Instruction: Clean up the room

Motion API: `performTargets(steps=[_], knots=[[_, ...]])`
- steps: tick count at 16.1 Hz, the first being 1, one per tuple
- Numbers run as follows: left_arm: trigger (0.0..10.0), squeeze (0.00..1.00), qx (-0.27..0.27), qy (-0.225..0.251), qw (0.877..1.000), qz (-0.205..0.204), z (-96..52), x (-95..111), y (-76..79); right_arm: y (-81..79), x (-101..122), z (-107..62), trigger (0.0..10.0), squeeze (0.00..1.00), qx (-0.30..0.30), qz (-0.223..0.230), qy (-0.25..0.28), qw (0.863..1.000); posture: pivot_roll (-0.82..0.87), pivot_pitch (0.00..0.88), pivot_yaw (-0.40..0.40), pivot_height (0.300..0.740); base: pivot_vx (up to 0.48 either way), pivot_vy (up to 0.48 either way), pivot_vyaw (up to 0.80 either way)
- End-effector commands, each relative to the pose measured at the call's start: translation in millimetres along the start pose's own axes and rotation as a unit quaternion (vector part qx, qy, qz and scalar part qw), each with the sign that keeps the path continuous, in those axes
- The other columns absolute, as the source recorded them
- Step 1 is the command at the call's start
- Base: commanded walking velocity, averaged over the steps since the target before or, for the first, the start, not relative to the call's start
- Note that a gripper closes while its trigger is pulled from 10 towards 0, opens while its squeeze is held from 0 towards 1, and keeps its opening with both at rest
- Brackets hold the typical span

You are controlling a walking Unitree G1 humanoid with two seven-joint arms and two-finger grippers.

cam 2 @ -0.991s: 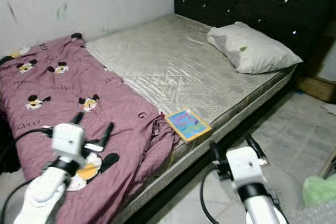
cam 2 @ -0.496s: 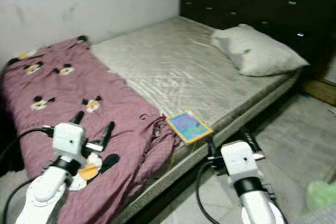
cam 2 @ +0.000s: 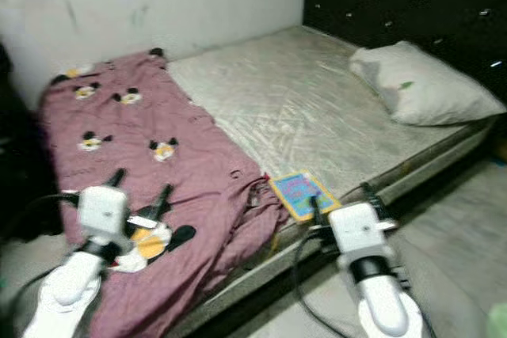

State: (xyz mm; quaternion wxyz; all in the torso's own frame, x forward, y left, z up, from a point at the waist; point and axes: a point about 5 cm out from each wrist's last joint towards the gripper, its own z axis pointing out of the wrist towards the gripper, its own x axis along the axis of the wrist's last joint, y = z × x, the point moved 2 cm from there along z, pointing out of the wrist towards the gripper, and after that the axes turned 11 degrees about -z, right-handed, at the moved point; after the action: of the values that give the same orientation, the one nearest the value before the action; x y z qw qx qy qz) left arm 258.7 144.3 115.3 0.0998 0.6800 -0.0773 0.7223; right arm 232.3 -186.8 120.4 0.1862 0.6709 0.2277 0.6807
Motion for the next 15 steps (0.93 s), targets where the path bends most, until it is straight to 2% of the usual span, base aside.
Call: performTargets(steps=[1,12,15], knots=[[10.0,0.00,0.013,-0.001,1.000,0.014,-0.7,2.1,-8.4,-2.8,3.7,3.4,10.0,0.00,0.007,0.006,0.007,1.000,-0.04,0.000,0.037,0.740,0.000,0.000,0.80],[10.0,0.00,0.039,-0.001,0.999,0.026,-0.4,4.3,-13.4,-5.7,8.3,9.5,10.0,0.00,0.013,0.006,0.024,1.000,-0.04,0.000,0.035,0.740,0.000,0.000,0.75],[10.0,0.00,0.030,0.002,0.999,0.029,0.7,4.5,-10.9,-5.6,8.0,10.3,10.0,0.00,0.014,0.007,0.026,1.000,-0.04,0.000,0.035,0.740,0.000,0.000,0.00]])
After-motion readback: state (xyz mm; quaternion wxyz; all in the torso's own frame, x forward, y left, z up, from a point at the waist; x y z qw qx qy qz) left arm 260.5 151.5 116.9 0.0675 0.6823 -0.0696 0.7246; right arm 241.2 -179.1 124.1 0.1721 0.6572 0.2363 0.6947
